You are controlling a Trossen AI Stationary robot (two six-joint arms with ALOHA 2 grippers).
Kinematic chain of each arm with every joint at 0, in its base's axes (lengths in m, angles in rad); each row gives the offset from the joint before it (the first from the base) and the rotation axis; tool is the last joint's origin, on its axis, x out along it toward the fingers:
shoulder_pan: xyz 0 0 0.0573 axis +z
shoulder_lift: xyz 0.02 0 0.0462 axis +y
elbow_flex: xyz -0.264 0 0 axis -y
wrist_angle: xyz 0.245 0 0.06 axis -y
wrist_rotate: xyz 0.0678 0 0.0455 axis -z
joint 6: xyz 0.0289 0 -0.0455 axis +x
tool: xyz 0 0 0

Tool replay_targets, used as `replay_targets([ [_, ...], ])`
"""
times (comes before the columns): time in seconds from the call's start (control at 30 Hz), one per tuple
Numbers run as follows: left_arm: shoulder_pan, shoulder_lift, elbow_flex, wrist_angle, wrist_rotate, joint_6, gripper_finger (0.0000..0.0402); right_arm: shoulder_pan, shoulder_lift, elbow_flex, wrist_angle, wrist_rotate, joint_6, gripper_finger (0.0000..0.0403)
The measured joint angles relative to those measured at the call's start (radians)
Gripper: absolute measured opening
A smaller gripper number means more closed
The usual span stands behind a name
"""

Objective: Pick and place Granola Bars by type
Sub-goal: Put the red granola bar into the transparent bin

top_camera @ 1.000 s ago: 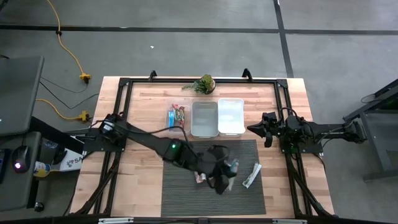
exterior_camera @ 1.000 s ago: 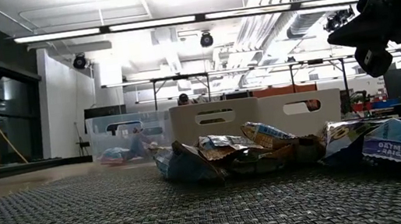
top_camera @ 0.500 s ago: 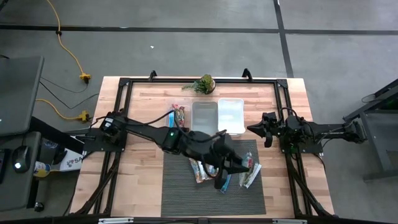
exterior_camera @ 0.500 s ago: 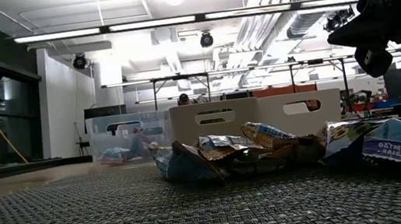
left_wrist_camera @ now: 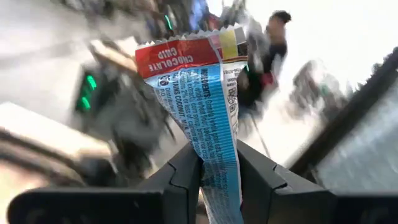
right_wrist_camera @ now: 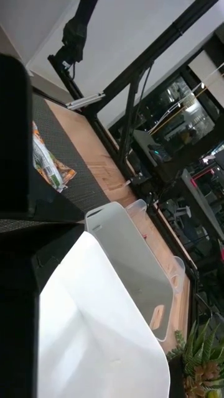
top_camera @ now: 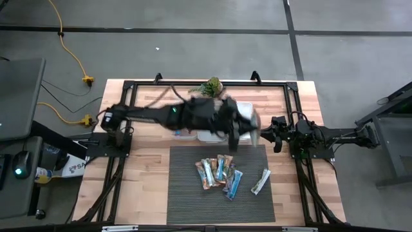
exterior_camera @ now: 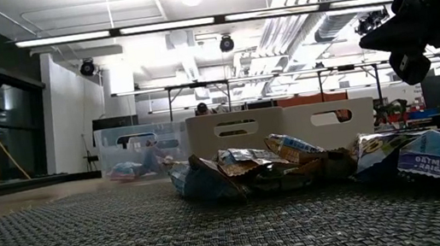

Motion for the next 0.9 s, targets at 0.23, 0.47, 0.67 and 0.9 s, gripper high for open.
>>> replay_targets([
  [0.23, 0.116, -0.154, 0.000, -0.216, -0.160, -0.005, 0.0078, 0.000, 0.011, 0.000, 0.002, 0.000, 0.000, 0.0000],
  [0.47, 0.170, -0.301, 0.001, -0.553, -0.455, -0.131, 0.0078, 0.000, 0.021, 0.000, 0.000, -0.001, 0.000, 0.0000],
  [0.67, 0.177, -0.343, 0.001, -0.888, -0.641, -0.303, 0.0078, 0.000, 0.027, 0.000, -0.001, -0.003, 0.000, 0.0000],
  [0.9, 0.247, -0.292, -0.001, -1.335, -0.492, -0.580, 0.0078, 0.000, 0.027, 0.000, -0.001, -0.003, 0.000, 0.0000],
])
